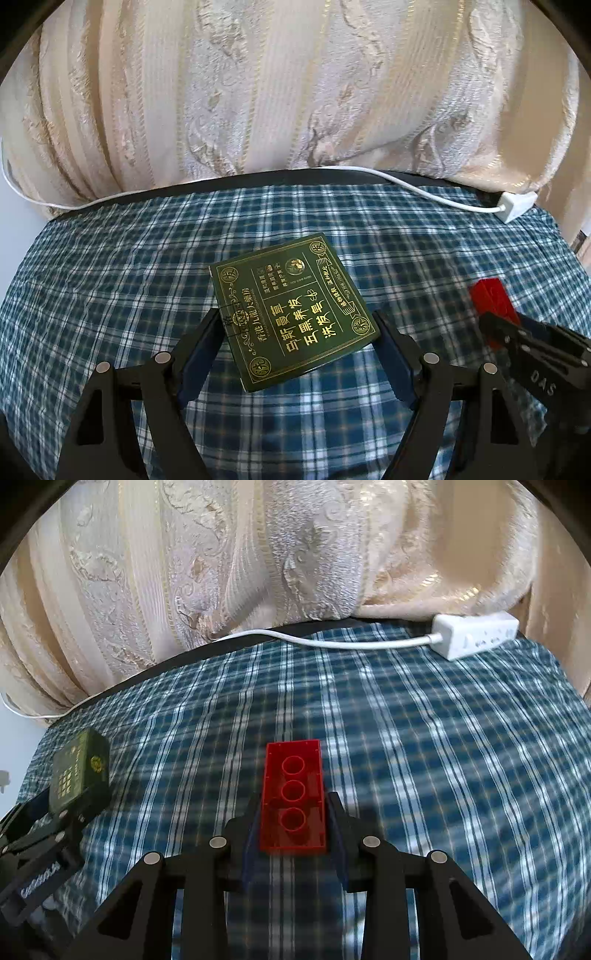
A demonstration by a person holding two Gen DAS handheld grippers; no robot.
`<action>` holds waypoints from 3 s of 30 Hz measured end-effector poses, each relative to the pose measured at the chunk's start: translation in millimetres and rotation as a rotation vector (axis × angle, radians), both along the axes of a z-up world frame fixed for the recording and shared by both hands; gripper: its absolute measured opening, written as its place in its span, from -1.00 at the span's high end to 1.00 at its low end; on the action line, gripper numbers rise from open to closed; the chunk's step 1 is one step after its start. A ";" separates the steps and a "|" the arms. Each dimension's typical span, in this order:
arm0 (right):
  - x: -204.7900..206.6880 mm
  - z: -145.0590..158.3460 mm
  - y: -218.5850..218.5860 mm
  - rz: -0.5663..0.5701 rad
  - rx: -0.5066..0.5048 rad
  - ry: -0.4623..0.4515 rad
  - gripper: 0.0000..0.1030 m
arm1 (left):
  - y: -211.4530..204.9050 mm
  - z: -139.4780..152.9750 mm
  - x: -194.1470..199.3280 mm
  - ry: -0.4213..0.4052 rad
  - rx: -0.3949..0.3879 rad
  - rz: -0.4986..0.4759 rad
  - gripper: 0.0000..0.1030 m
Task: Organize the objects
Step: 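Carry the green box with the left tool while the right tool carries the red brick to the bowl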
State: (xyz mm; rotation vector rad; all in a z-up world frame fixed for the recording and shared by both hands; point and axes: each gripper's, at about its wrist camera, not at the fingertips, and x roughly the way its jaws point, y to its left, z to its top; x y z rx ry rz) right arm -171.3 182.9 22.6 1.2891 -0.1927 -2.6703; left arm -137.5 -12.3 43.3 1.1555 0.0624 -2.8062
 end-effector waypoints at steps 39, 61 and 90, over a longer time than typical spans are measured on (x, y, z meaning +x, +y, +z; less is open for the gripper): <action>155.4 61.6 71.8 -0.185 -0.028 0.150 0.32 | 98.6 63.6 81.5 0.160 0.010 -0.309 -0.55; 240.8 57.3 144.7 -0.321 -0.045 0.164 0.32 | 147.4 58.8 118.0 0.141 -0.020 -0.451 -0.55; 300.8 41.6 286.6 -0.618 -0.081 0.199 0.32 | 263.2 56.7 148.6 0.063 0.038 -0.648 -0.55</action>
